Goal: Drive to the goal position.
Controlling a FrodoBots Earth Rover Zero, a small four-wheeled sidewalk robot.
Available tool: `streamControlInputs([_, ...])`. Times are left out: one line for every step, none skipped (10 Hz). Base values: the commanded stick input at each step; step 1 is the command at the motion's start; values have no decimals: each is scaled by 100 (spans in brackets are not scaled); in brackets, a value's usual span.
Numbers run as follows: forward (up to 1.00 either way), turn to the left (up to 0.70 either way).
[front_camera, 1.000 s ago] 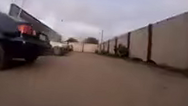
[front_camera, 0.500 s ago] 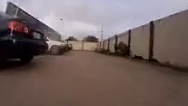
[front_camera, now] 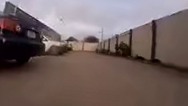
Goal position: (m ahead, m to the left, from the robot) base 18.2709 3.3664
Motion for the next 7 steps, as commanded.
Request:
streamControlInputs([50, 0])
streamControlInputs([50, 0])
streamControlInputs([50, 0])
streamControlInputs([50, 0])
streamControlInputs([50, 0])
streamControlInputs([50, 0])
streamControlInputs([50, 0])
